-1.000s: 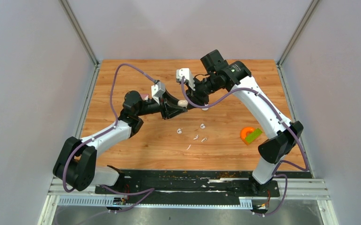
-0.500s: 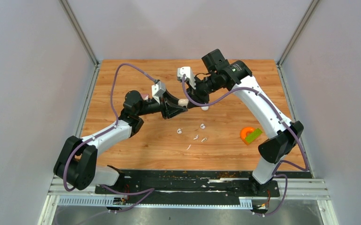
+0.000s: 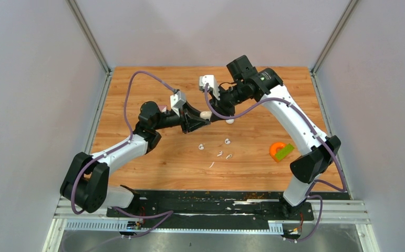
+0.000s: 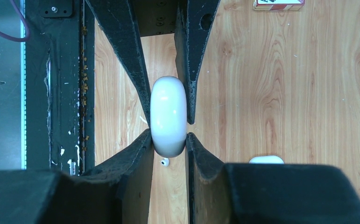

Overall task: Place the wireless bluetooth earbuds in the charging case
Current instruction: Open the charging case at the center of the board.

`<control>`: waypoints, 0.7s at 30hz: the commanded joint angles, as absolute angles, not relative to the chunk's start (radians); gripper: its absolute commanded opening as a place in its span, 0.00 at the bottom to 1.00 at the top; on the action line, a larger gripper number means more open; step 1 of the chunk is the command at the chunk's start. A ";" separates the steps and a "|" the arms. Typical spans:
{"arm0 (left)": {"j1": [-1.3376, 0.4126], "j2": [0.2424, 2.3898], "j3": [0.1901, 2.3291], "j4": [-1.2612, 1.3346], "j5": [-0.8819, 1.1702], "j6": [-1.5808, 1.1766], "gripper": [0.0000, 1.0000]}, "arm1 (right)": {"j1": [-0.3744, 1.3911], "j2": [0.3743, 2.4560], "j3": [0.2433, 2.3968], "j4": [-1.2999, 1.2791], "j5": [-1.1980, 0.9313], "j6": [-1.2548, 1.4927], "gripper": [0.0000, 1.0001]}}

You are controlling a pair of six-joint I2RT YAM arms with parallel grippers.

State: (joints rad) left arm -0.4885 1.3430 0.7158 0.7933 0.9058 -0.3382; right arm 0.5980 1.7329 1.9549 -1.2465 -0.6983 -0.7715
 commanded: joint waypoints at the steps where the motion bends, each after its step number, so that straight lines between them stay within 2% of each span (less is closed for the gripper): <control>1: -0.486 1.345 0.747 0.820 0.901 -0.344 0.05 | 0.590 1.694 1.943 -1.217 -0.723 -0.758 0.18; 2: -0.486 1.346 0.747 0.822 0.905 -0.340 0.00 | 0.589 1.698 1.943 -1.223 -0.730 -0.752 0.23; 4: -0.486 1.345 0.749 0.824 0.916 -0.322 0.00 | 0.583 1.707 1.945 -1.239 -0.753 -0.736 0.34; 7: -0.486 1.348 0.750 0.815 0.950 -0.275 0.00 | 0.580 1.714 1.944 -1.245 -0.774 -0.715 0.44; 14: -0.488 1.349 0.750 0.808 0.971 -0.219 0.00 | 0.549 1.750 1.978 -1.279 -0.850 -0.680 0.51; 21: -0.488 1.342 0.746 0.799 0.983 -0.194 0.00 | 0.522 1.761 1.986 -1.225 -0.851 -0.609 0.49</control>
State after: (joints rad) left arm -0.4881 1.3434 0.7158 0.7780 0.9630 -0.2428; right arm 0.5415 1.7576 1.9446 -1.2667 -0.8066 -0.6727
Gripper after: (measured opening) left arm 0.366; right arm 0.501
